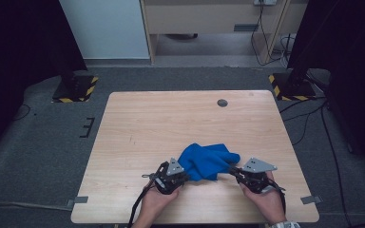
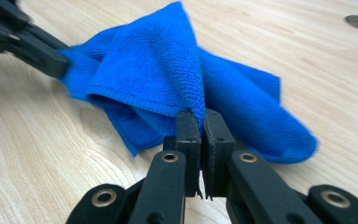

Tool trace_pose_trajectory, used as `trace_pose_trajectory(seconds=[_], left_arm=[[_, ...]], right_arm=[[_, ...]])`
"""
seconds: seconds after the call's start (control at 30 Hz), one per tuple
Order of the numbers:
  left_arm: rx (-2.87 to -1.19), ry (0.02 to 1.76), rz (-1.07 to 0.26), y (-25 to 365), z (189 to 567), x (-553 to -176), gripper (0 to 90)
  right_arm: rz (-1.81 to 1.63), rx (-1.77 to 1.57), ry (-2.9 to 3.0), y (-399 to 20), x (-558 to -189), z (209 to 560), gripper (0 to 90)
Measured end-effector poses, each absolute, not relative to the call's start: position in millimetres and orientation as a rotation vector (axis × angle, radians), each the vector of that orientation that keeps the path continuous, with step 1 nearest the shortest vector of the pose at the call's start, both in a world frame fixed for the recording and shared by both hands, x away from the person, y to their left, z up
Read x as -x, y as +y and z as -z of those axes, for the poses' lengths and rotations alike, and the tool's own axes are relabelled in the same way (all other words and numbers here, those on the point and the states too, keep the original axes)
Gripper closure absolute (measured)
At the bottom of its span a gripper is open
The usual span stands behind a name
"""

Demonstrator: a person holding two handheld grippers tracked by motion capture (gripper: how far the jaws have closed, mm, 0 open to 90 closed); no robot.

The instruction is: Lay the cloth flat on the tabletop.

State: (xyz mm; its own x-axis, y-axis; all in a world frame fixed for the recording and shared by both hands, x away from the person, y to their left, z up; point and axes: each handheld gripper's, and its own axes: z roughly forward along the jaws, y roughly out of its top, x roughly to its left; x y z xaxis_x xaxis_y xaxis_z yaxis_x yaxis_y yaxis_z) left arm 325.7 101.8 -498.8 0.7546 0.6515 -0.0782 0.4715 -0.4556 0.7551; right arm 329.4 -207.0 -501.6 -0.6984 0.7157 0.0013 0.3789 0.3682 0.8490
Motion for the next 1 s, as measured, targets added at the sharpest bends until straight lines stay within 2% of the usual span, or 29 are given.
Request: trace_pose_trajectory(seconds=[0.23, 0.37, 0.73, 0.8, 0.9, 1.0], left_arm=[[-2.083, 0.843, -0.294, 118.5, 474.0, -321.5, 84.2], [-2.061, 0.892, -0.293, 129.1, 471.5, -334.0, 84.1], [-2.102, 1.065, -0.266, 140.5, 511.3, -384.3, 84.8], [-2.116, 1.071, -0.274, 140.7, 514.6, -386.9, 84.8], [-2.115, 1.079, -0.276, 141.6, 519.0, -387.7, 84.8], [-2.083, 1.094, -0.268, 143.2, 522.6, -386.3, 84.7]], right_arm=[[-1.281, -0.996, 2.227, -218.0, -325.5, 495.0, 86.9], [-1.240, -0.987, 2.260, -215.7, -325.1, 498.9, 86.6], [-1.143, -0.992, 2.362, -207.5, -334.6, 518.9, 84.3], [-1.133, -1.003, 2.368, -207.1, -336.3, 522.0, 80.6], [-1.116, -1.039, 2.355, -207.9, -336.8, 524.4, 63.2], [-1.111, -1.067, 2.327, -210.3, -332.4, 524.1, 52.1]])
